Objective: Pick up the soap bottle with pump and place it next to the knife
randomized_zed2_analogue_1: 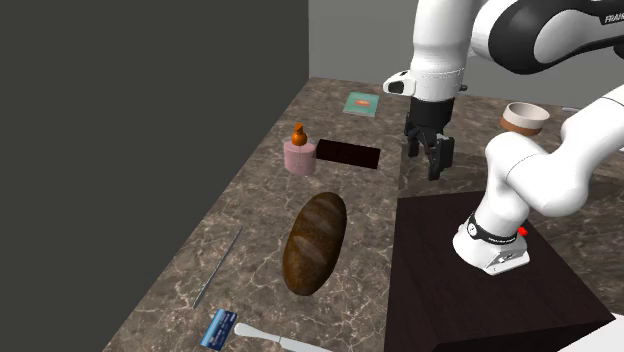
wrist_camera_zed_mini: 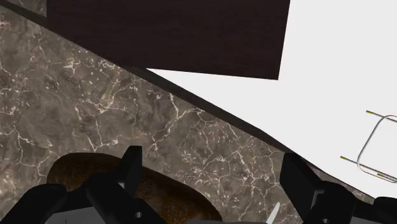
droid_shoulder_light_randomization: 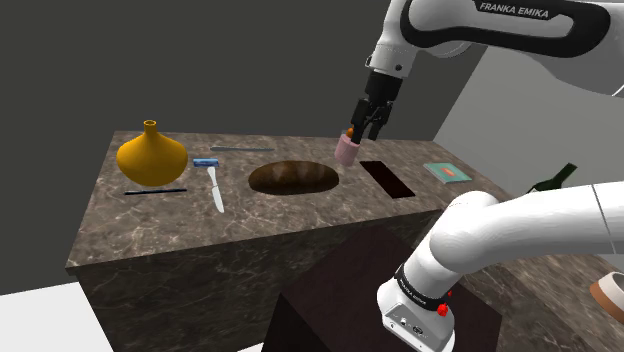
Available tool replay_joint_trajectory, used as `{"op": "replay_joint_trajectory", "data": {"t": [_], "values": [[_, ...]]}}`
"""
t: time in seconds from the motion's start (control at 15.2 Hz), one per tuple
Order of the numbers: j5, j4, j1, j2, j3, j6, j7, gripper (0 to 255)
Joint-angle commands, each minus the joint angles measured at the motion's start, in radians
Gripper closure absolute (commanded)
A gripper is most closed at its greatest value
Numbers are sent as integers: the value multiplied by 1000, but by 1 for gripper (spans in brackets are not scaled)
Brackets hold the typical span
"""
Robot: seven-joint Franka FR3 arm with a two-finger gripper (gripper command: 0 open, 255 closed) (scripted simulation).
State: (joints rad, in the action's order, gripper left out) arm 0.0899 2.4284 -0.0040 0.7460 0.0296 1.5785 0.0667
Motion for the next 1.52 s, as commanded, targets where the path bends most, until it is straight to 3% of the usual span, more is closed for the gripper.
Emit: {"op": "replay_joint_trajectory", "data": {"t": [0.0, 0.79, 1.45], "values": [[0, 0, 0, 0, 0, 0, 0, 0], [-119, -31, -91, -264, 177, 265, 186, 0], [-108, -183, -138, -564, 314, 445, 350, 0]]}}
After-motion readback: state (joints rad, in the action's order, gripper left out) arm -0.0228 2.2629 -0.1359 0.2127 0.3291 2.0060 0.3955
